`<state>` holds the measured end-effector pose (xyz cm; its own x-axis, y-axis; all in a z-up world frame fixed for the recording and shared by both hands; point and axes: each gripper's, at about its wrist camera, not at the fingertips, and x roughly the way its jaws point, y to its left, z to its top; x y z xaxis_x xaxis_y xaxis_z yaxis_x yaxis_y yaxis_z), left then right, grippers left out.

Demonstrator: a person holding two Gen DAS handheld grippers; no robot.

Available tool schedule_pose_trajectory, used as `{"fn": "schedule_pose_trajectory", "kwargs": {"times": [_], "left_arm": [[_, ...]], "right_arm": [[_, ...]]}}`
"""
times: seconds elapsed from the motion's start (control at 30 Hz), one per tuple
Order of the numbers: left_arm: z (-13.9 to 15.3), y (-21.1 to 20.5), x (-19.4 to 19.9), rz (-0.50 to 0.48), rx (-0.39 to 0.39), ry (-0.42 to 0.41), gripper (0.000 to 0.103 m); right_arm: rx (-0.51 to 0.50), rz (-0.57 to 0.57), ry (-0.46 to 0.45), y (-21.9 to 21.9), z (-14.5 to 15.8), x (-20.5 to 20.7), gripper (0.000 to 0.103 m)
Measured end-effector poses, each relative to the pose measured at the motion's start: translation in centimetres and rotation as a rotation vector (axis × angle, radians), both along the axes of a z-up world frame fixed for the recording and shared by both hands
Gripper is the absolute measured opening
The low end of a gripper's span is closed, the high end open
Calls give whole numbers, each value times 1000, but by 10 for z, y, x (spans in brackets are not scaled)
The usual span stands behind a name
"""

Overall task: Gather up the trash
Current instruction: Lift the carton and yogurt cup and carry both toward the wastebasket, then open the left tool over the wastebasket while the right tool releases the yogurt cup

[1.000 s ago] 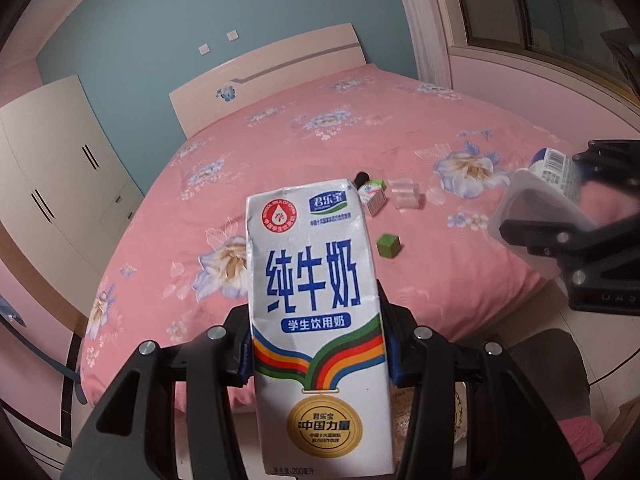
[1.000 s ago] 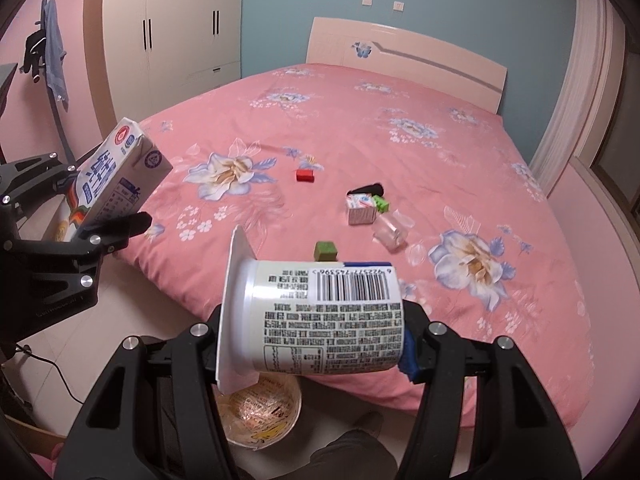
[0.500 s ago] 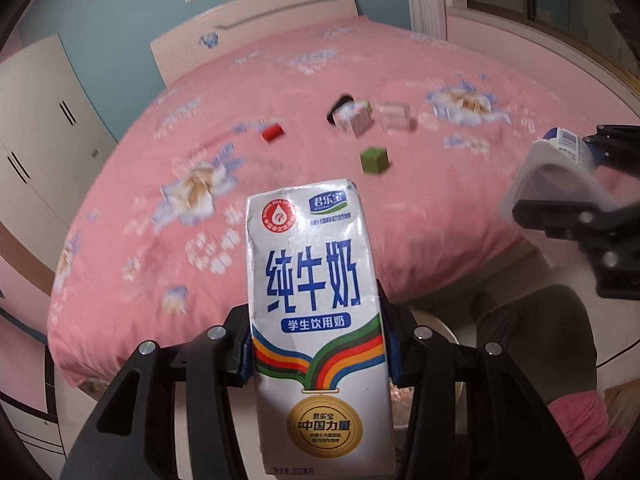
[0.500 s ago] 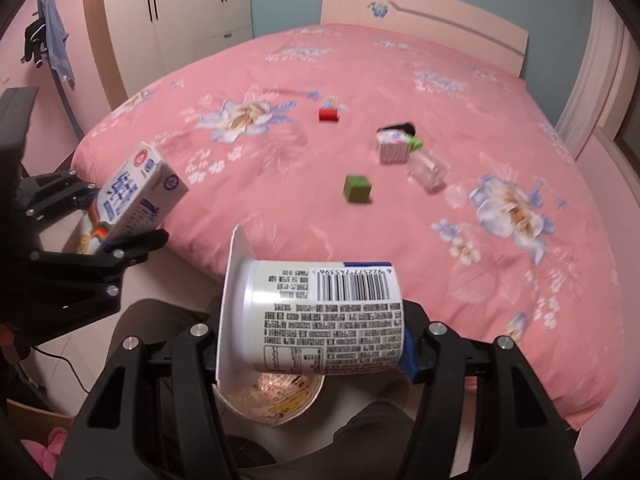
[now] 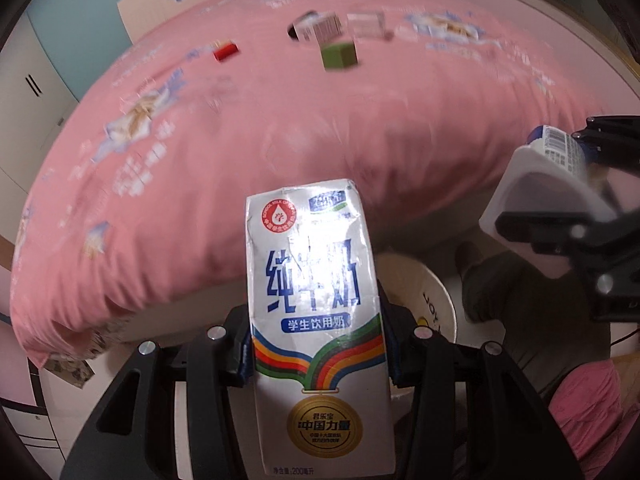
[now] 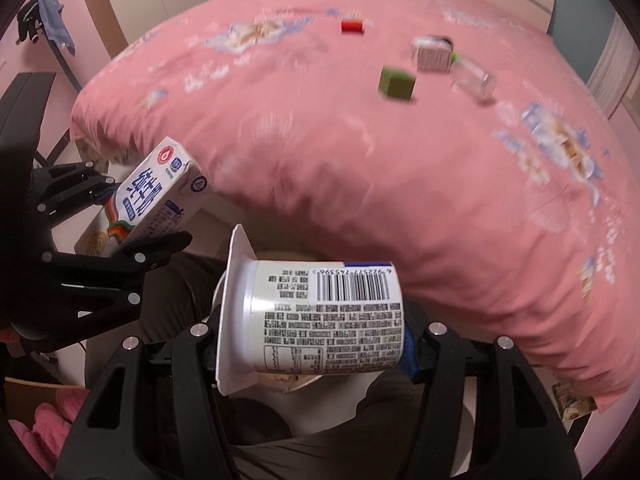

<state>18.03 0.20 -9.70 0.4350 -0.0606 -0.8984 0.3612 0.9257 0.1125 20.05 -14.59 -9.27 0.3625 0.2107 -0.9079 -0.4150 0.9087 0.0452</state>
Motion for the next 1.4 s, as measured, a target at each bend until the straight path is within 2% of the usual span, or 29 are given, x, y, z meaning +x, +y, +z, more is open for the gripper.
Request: {"fn": "schedule_pose_trajectory", "kwargs": {"times": [0.8,1.07,1.4], "left_arm": [[-155,-9,18,22,-20,342,50],[-208,-8,31,81,-41,466,50],[-255,-7,49,147,-106,595,51]], "right_arm": [[-34,30,359,19,-169,13,60],[-65,43,479,32,-226,19,60],[-79,29,609,34,-288,23,61]]}}
